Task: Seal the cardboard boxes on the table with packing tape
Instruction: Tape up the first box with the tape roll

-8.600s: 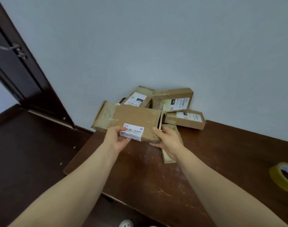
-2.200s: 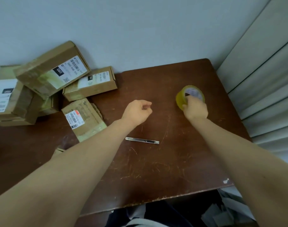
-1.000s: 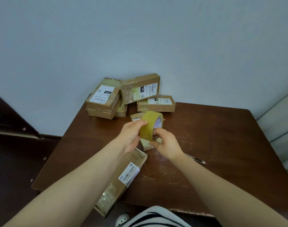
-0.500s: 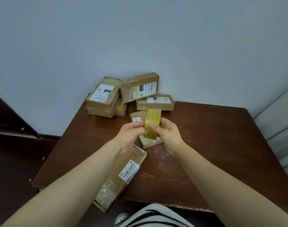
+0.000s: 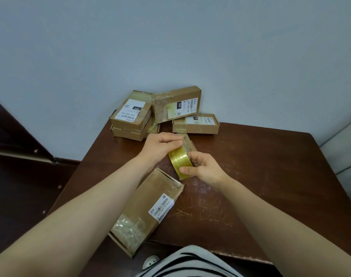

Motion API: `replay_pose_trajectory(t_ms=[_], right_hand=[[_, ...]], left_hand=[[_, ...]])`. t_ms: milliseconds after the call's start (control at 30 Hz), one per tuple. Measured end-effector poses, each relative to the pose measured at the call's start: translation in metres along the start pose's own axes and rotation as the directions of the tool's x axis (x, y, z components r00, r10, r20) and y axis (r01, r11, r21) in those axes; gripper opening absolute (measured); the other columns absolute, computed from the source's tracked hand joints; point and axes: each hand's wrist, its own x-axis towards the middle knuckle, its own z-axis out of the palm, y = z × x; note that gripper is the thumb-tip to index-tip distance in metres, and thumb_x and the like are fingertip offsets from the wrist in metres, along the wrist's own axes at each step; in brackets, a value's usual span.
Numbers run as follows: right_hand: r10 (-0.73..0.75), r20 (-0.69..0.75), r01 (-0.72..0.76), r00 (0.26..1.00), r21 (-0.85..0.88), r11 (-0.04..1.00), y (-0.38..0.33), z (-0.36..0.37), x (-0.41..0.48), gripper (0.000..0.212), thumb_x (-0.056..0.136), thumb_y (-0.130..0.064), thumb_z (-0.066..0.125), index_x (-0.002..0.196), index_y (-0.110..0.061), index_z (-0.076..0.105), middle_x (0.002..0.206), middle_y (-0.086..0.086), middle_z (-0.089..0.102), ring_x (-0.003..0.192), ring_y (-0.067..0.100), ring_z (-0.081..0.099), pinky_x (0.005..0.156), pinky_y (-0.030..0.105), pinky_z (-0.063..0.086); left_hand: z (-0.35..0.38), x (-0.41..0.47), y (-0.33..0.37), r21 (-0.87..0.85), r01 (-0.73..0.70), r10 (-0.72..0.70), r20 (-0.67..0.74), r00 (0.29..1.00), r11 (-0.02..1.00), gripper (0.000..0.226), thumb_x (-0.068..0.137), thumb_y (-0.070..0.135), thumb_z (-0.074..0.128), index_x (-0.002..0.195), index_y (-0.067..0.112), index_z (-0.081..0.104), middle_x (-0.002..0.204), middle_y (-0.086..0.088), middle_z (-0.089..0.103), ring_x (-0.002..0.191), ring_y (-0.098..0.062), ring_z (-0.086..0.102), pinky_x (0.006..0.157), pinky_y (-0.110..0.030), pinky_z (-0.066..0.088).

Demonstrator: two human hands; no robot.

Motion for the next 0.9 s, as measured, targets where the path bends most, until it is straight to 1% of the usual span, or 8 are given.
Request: replay_pose_trajectory(t_ms=[133,200,367,500,567,667,800,900], right_hand=[[0.051,0.034,-0.05,0.998,-0.022,0.998,0.002,-0.006,0.003,0.02,0.082,0.006,0.067,0.099,-0.005,0.067,0.089,0.005,0.072,0.083,0.021,0.069,0.086,0.04,0.056],[0.077,0.049,-0.076,0.996,-0.021,0.997,0.002,-0.007,0.005,0.021,0.084,0.002,0.066,0.104,-0.005,0.066,0.091,0.008,0.072,0.083,0.023,0.069,0.084,0.039,0.057],[0.125,0.02,-0.124,0.992,-0.044,0.991,-0.004,-0.012,0.012,0.006,0.089,-0.011,0.063,0.094,-0.009,0.065,0.076,-0.001,0.07,0.067,0.012,0.068,0.059,0.021,0.052],[0.159,0.011,-0.158,0.987,-0.066,0.985,-0.008,-0.006,0.016,0.014,0.091,-0.018,0.063,0.096,-0.005,0.064,0.072,-0.001,0.07,0.06,0.008,0.067,0.052,0.018,0.05],[0.167,0.018,-0.163,0.986,-0.128,0.978,-0.009,-0.004,0.018,0.023,0.092,-0.023,0.063,0.103,-0.003,0.064,0.072,0.001,0.071,0.061,0.009,0.068,0.058,0.023,0.054],[0.185,0.021,-0.18,0.982,-0.161,0.97,-0.009,-0.004,0.021,0.03,0.093,-0.026,0.061,0.106,0.001,0.064,0.073,0.007,0.071,0.062,0.013,0.067,0.07,0.031,0.057],[0.238,-0.004,-0.236,0.971,-0.121,0.964,-0.009,-0.008,0.023,0.03,0.093,-0.029,0.06,0.095,0.001,0.066,0.062,0.004,0.068,0.055,0.012,0.064,0.058,0.022,0.054],[0.285,-0.051,-0.29,0.957,-0.134,0.948,-0.008,-0.011,0.025,0.03,0.093,-0.034,0.06,0.08,-0.008,0.067,0.058,0.002,0.068,0.052,0.011,0.064,0.051,0.02,0.051]], left_hand=[[0.001,0.004,-0.004,0.013,0.036,-0.036,-0.003,0.999,0.999,0.011,0.082,0.005,0.071,0.091,0.01,0.073,0.09,0.001,0.071,0.081,0.001,0.065,0.075,-0.011,0.05],[0.002,0.008,-0.007,0.064,0.036,-0.034,-0.03,0.999,0.997,0.009,0.084,0.008,0.07,0.089,0.014,0.073,0.091,0.0,0.071,0.081,0.0,0.064,0.076,-0.012,0.05],[0.005,0.012,-0.017,0.299,0.083,-0.039,-0.151,0.988,0.951,0.014,0.09,0.014,0.063,0.097,0.006,0.073,0.102,-0.008,0.07,0.098,-0.02,0.064,0.092,-0.035,0.05],[0.009,0.011,-0.023,0.622,0.124,-0.011,-0.183,0.983,0.773,0.021,0.096,0.025,0.054,0.102,0.013,0.07,0.111,-0.004,0.067,0.105,-0.024,0.06,0.088,-0.038,0.048],[0.01,0.01,-0.023,0.703,0.153,-0.044,-0.171,0.984,0.695,0.022,0.098,0.028,0.05,0.104,0.016,0.068,0.111,-0.004,0.066,0.104,-0.027,0.058,0.086,-0.04,0.049],[0.012,0.01,-0.024,0.744,0.162,-0.082,-0.143,0.986,0.648,0.025,0.098,0.025,0.048,0.097,0.013,0.07,0.103,-0.007,0.067,0.099,-0.029,0.059,0.083,-0.04,0.05],[0.014,0.014,-0.027,0.735,0.227,-0.197,-0.129,0.972,0.639,0.027,0.098,0.028,0.049,0.1,0.013,0.072,0.097,-0.007,0.068,0.093,-0.028,0.062,0.081,-0.038,0.051],[0.014,0.018,-0.027,0.639,0.266,-0.22,-0.153,0.963,0.721,0.028,0.099,0.025,0.049,0.096,0.009,0.071,0.084,-0.01,0.07,0.076,-0.027,0.069,0.077,-0.038,0.056]])
